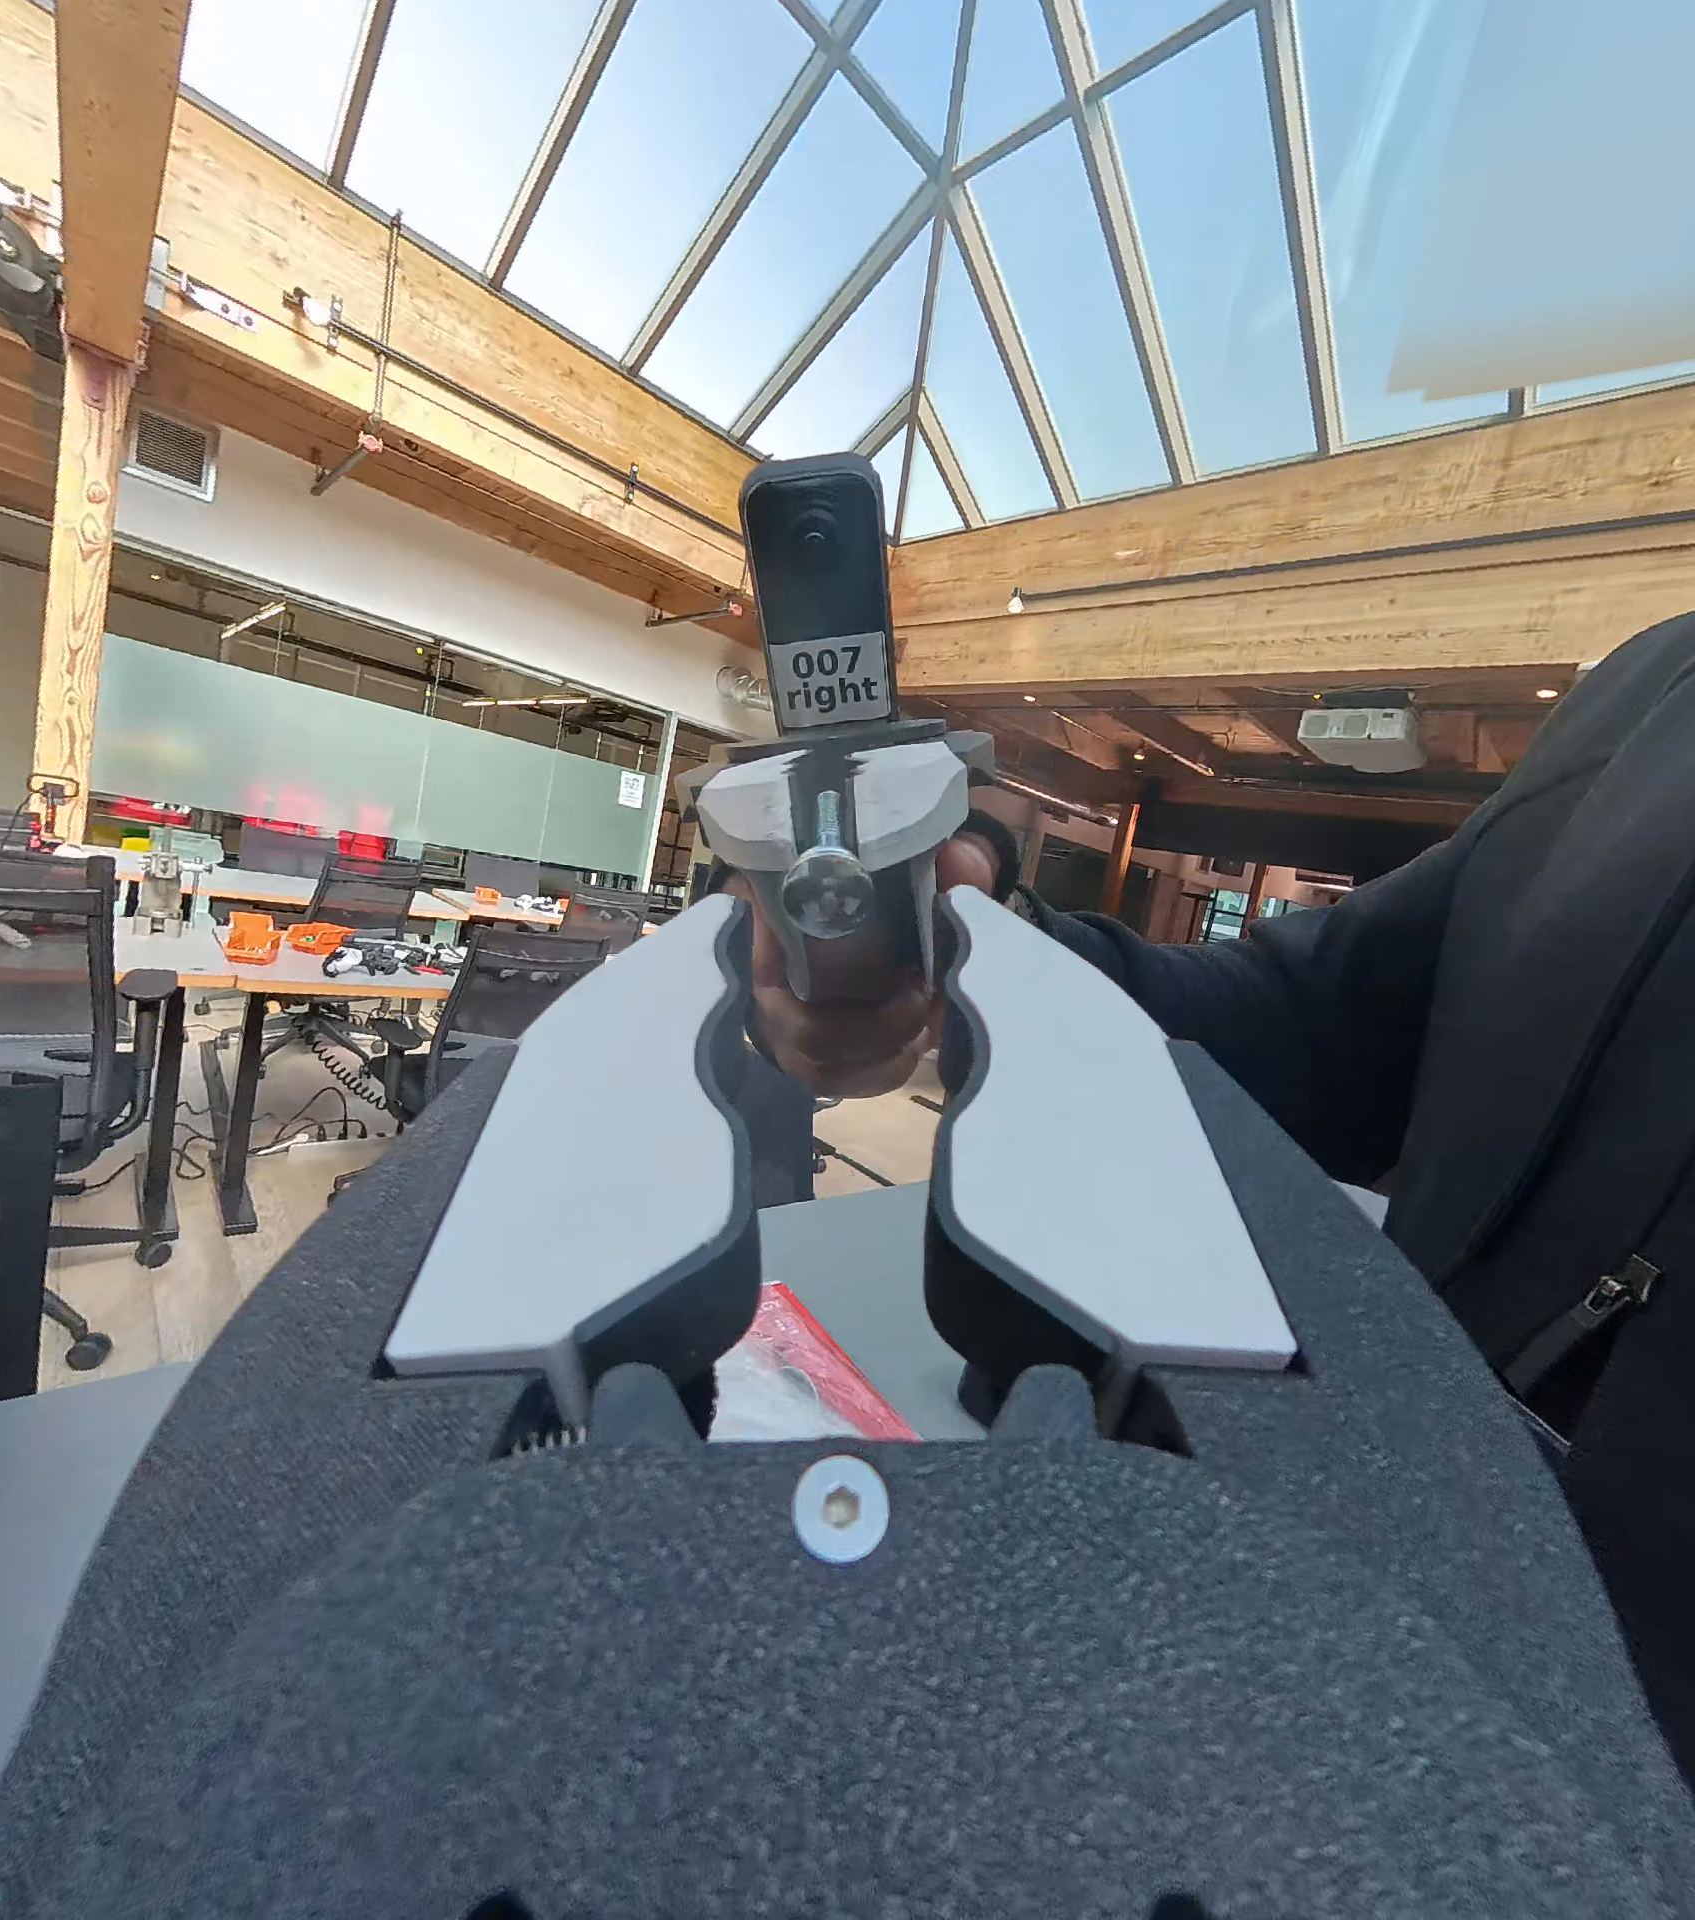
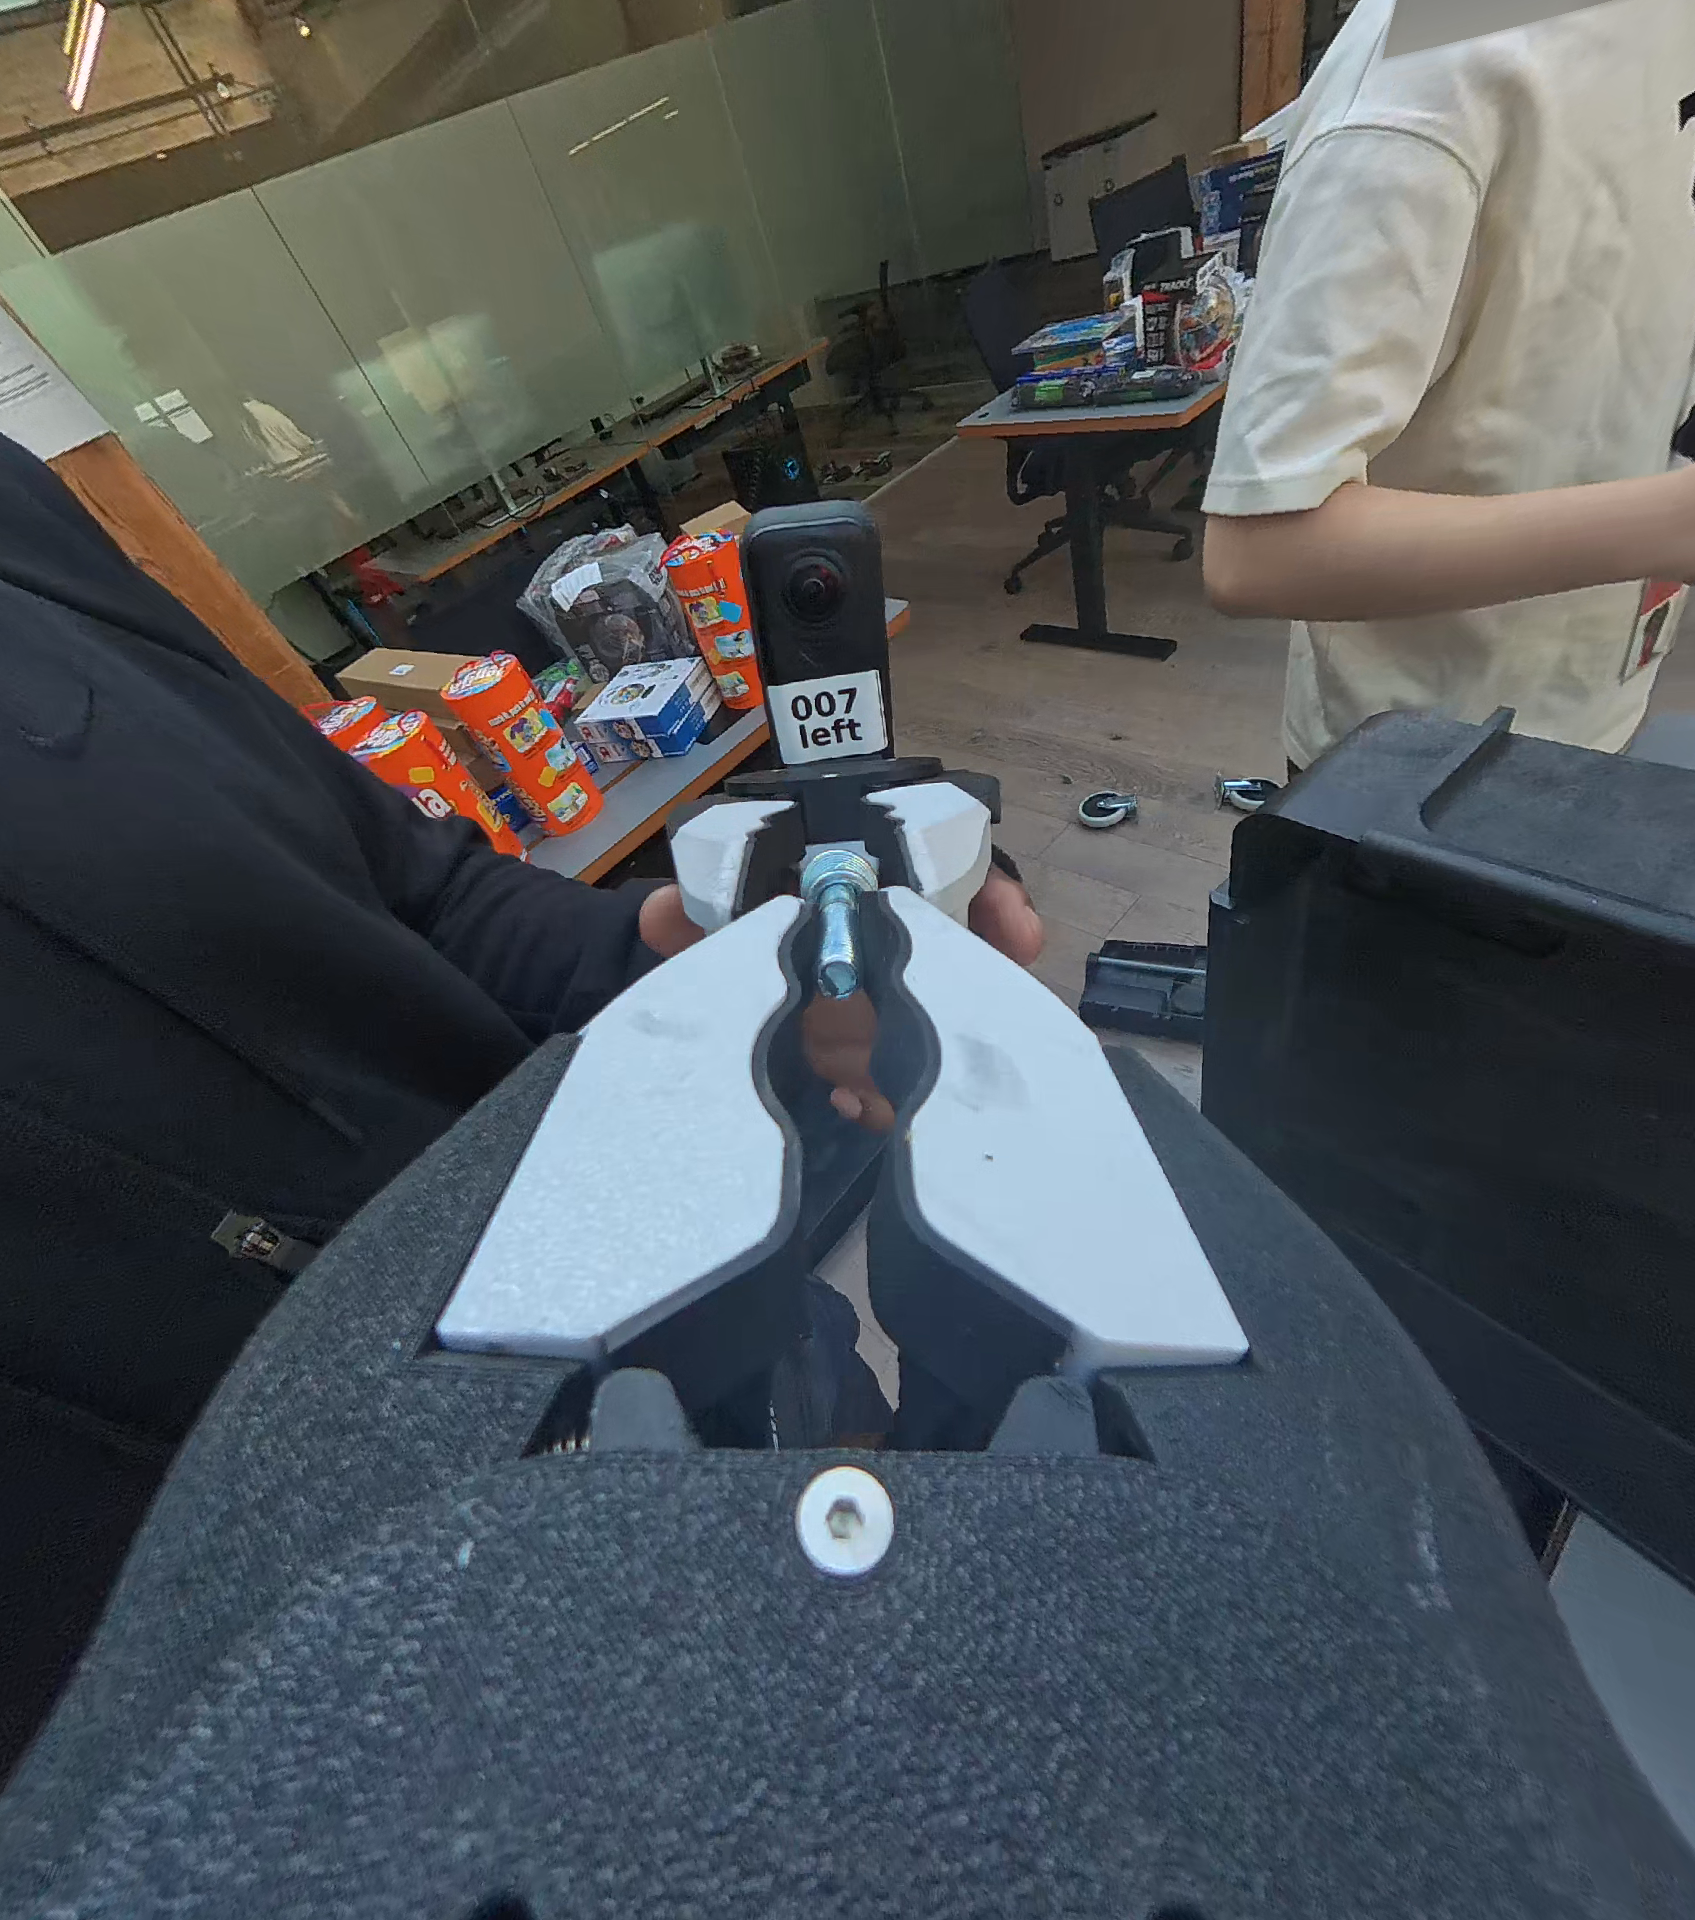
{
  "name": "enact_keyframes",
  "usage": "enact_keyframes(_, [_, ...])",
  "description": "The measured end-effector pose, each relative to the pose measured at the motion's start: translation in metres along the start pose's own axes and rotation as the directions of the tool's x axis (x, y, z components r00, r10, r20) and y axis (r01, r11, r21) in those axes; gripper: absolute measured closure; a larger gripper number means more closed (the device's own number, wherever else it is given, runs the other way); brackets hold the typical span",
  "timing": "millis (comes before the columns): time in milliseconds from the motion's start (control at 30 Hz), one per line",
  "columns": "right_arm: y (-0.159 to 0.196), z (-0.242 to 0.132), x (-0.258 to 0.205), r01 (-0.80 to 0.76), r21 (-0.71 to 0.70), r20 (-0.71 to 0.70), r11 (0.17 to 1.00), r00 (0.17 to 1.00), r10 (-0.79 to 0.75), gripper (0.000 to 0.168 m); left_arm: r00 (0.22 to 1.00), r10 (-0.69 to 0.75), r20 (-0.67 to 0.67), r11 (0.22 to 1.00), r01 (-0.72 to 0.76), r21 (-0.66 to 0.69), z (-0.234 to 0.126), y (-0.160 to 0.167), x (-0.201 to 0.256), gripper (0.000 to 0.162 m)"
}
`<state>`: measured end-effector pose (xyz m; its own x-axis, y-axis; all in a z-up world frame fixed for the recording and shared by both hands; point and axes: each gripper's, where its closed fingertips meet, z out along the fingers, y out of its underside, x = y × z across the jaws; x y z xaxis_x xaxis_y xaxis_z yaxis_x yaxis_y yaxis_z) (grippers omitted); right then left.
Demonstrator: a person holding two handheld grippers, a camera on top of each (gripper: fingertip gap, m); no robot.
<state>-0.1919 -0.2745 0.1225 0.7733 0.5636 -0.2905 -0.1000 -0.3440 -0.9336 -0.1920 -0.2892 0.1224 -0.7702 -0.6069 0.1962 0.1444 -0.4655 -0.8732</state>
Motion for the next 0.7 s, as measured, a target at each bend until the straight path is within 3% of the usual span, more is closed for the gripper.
enact_keyframes(400, [0.002, 0.021, -0.003, 0.011, -0.028, 0.006, 1.0, 1.0, -0.011, 0.161, 1.0, -0.006, 0.01, 1.0, 0.006, 0.004, -0.013, -0.006, -0.001, 0.145])
enact_keyframes(700, [0.005, 0.029, -0.004, 0.012, -0.046, -0.013, 0.999, 1.0, -0.012, 0.161, 1.0, -0.009, 0.02, 1.0, 0.009, -0.015, -0.02, -0.004, -0.001, 0.146])
